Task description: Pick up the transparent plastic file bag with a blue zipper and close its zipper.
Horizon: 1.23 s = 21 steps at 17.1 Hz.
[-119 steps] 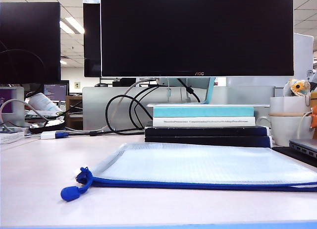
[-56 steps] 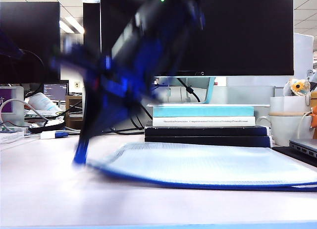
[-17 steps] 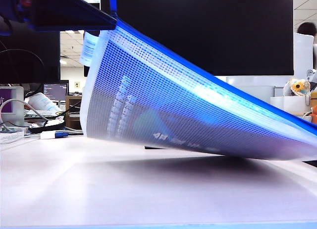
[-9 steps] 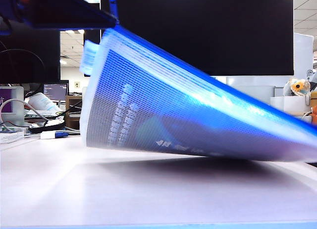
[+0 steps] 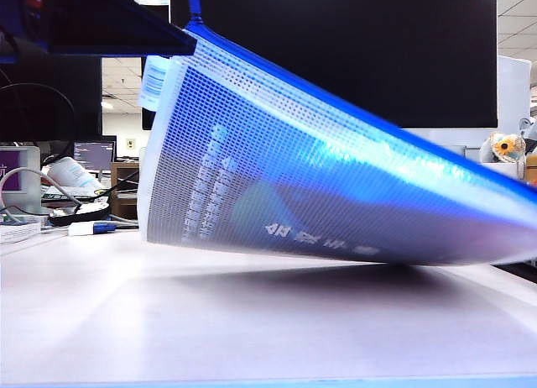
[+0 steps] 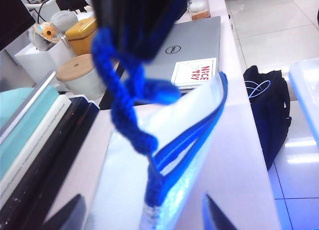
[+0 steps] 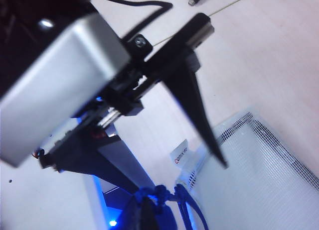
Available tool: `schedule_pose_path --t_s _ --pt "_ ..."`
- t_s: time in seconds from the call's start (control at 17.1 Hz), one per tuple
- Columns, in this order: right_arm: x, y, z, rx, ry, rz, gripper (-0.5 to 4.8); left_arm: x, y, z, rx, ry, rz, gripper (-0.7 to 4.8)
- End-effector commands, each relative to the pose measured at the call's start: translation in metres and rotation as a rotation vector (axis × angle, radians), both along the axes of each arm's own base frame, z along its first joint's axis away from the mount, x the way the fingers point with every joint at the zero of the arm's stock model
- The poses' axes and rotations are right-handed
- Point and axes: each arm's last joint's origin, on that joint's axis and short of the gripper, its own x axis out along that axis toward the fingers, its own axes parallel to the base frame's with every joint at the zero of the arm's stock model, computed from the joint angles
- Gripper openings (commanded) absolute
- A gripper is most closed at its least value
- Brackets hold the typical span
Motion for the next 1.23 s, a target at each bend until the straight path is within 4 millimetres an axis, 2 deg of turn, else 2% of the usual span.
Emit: schedule_pose_path --t_s 0.06,0.23,0.29,0.35,0.41,0.47,0.58,0.64,0.94,1.23 --pt "-0.001 0.001 0.007 0.053 -0.011 0.003 -0.06 0.002 -0.002 -0.001 -0.001 -0.002 -0.007 2.48" --pt "-0.001 0.002 0.010 0.099 0.014 0.035 -0.06 0.004 -0.007 -0.006 0.012 0.023 -0.022 2.24" --pt "-0.001 0.002 0.010 0.100 0.014 0.034 -0.06 0.003 -0.009 -0.007 0.014 0.027 -0.032 1.84" --pt "-0.001 0.002 0.010 0.100 0.014 0.033 -0.06 0.003 -0.012 -0.009 0.020 0.032 -0.037 0.95" --pt "-0.001 0.002 0.009 0.098 0.015 0.032 -0.06 0.004 -0.013 -0.011 0.027 0.034 -0.030 0.38" --pt "-0.001 0.002 0.009 0.092 0.019 0.031 -0.06 0.004 -0.014 -0.012 0.032 0.036 -0.026 0.16" --pt "-0.002 0.000 0.007 0.064 0.028 0.022 -0.06 0.005 -0.014 -0.012 0.037 0.030 -0.010 0.13" --pt "-0.002 -0.002 0.004 0.023 0.011 0.000 -0.06 0.005 -0.014 -0.011 0.040 0.023 -0.003 -0.06" --pt "0.000 -0.010 -0.004 -0.167 -0.079 -0.131 -0.06 0.006 -0.014 -0.010 0.035 0.007 -0.009 -0.06" --pt "0.006 -0.020 -0.021 -0.367 -0.136 -0.303 -0.06 0.008 -0.015 0.016 -0.001 -0.040 -0.014 -0.06"
